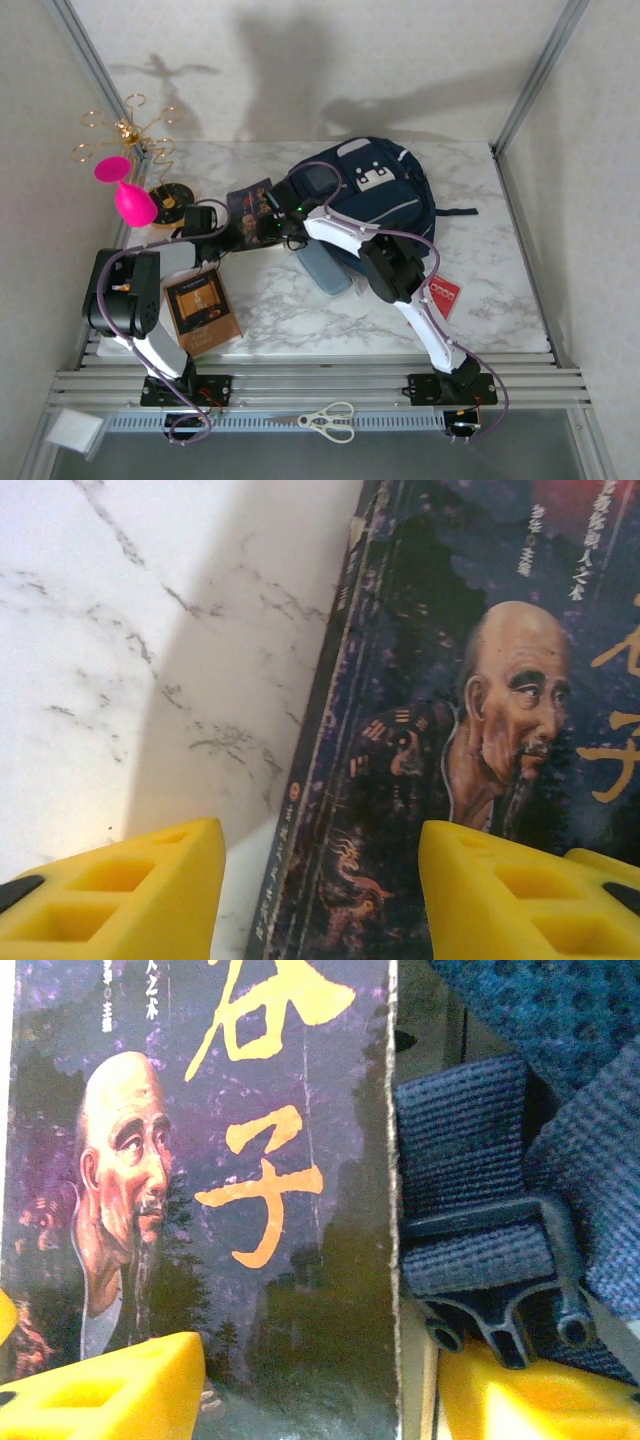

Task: Pack the student bag
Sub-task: Pick up the book from the middle-left of the table.

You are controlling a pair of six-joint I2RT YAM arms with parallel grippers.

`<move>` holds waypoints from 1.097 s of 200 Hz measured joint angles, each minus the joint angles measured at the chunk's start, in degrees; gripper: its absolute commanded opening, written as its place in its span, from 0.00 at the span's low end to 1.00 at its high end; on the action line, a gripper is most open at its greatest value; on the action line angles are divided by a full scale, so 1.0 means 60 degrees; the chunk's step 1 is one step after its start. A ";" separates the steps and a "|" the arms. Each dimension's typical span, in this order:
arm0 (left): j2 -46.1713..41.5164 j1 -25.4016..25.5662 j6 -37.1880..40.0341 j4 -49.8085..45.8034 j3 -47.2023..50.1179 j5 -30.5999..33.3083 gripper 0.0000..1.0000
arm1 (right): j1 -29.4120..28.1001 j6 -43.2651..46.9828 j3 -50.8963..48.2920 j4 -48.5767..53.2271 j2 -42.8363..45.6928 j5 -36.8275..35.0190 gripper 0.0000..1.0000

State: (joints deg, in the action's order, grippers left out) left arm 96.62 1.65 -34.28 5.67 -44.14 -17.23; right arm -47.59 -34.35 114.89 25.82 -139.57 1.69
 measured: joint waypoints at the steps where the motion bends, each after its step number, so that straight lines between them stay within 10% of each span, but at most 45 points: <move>1: 0.0004 0.0000 0.0007 0.0011 0.0000 -0.0004 0.49 | 0.0004 0.0022 0.0015 0.0015 -0.0007 0.0007 0.60; 135: 0.0029 -0.0127 0.0033 0.0554 0.0270 -0.0251 0.44 | 0.0408 0.0586 0.0423 0.0018 -0.0135 0.0812 0.00; 219: -0.0648 -0.0142 -0.0015 0.0273 0.0481 -0.0262 0.58 | 0.0528 0.0557 -0.0124 -0.0776 0.0667 0.1967 0.00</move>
State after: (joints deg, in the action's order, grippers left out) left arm 92.73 0.80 -34.37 7.31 -41.25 -18.81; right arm -44.42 -31.00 114.15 21.17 -135.57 13.50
